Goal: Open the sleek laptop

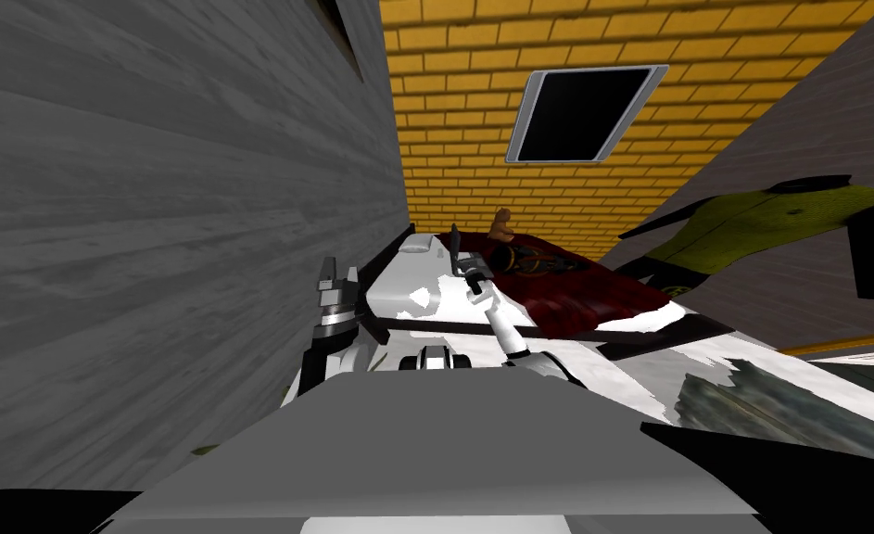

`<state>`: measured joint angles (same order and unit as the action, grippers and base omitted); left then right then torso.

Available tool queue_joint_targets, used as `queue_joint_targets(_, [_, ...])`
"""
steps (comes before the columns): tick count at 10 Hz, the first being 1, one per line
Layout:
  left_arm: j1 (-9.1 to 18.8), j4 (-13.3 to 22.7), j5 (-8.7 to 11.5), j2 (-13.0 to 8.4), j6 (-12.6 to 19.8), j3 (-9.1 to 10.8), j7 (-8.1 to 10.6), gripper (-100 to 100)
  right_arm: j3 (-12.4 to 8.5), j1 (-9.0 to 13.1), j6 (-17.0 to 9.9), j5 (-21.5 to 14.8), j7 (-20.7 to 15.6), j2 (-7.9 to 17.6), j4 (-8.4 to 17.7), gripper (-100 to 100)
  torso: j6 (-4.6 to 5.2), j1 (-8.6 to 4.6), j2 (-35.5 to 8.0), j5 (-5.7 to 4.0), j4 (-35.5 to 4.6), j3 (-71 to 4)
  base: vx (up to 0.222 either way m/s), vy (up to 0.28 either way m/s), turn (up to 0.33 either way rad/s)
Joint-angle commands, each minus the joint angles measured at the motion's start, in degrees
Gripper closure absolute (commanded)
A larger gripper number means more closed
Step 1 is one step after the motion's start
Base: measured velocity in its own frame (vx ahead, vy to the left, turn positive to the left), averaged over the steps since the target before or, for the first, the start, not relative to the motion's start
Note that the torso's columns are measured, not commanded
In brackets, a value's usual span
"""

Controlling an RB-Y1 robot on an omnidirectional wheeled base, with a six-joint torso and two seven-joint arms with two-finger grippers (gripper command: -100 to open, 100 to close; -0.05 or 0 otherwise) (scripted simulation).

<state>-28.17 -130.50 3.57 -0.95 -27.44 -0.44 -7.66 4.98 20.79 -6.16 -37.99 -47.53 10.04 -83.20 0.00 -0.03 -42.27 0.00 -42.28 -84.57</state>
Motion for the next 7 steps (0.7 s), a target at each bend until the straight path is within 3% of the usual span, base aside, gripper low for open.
queue_joint_targets(1, [0.0,0.0,0.0,0.0,0.0,0.0,0.0,0,0.5,3.0,-2.7,-2.0,-2.7,0.1,3.8,-100,0.01,-0.08,0.0,-0.02,0.0,0.0,0.013,0.032,0.0])
queue_joint_targets(7, [0.0,0.0,0.0,0.0,0.0,0.0,0.0,0,1.3,11.0,-8.8,-7.8,-9.8,2.2,13.1,-100,0.0,-0.04,0.0,-0.01,0.0,0.0,0.014,0.066,0.002])
